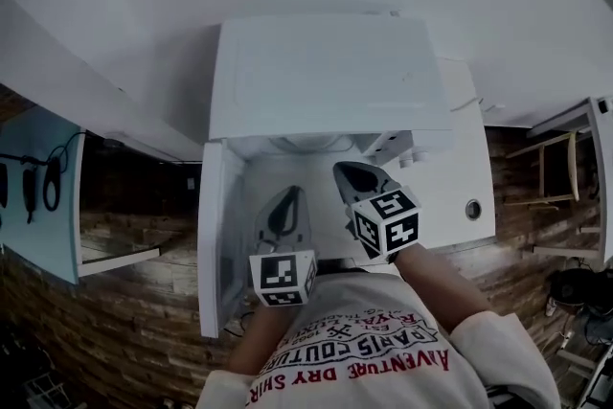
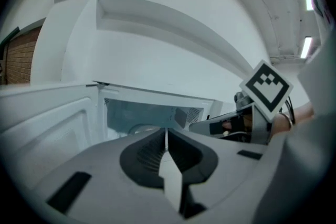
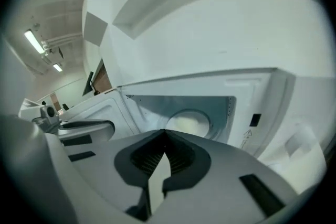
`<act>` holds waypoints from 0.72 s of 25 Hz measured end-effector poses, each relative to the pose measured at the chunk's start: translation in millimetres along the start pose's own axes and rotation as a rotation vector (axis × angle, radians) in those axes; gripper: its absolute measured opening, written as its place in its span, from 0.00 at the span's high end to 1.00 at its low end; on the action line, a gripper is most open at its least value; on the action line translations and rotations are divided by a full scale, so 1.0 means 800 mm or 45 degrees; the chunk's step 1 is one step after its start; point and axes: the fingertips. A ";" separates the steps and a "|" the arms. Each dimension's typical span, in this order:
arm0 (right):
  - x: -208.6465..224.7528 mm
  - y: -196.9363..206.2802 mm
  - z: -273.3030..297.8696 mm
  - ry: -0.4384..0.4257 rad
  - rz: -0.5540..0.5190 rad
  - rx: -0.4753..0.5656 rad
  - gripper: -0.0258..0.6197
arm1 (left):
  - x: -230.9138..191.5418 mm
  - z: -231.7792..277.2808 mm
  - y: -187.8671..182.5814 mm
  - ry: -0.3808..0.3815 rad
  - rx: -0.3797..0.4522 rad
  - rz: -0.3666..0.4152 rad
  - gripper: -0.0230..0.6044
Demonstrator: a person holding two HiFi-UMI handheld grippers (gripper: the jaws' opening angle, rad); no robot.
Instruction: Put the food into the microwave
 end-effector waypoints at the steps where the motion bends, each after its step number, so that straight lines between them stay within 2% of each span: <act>1: -0.003 -0.006 -0.012 0.000 0.002 0.042 0.94 | 0.003 -0.003 -0.007 0.000 0.014 0.009 0.93; 4: -0.010 -0.025 -0.053 0.021 0.004 0.187 0.94 | 0.015 -0.018 -0.030 0.002 0.066 0.039 0.93; 8: -0.019 -0.045 -0.100 0.071 -0.075 0.376 0.94 | 0.031 -0.038 -0.056 0.018 0.126 0.081 0.93; 14: -0.030 -0.056 -0.137 0.090 -0.120 0.495 0.94 | 0.052 -0.055 -0.082 0.040 0.193 0.152 0.93; 18: -0.037 -0.068 -0.170 0.107 -0.130 0.604 0.94 | 0.062 -0.070 -0.097 0.079 0.223 0.140 0.93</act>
Point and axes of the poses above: the fingertips, and each gripper's own axes: z forward along the fingers, x to its right, y out of its underside, and after that the axes turned 9 degrees about -x, right-handed
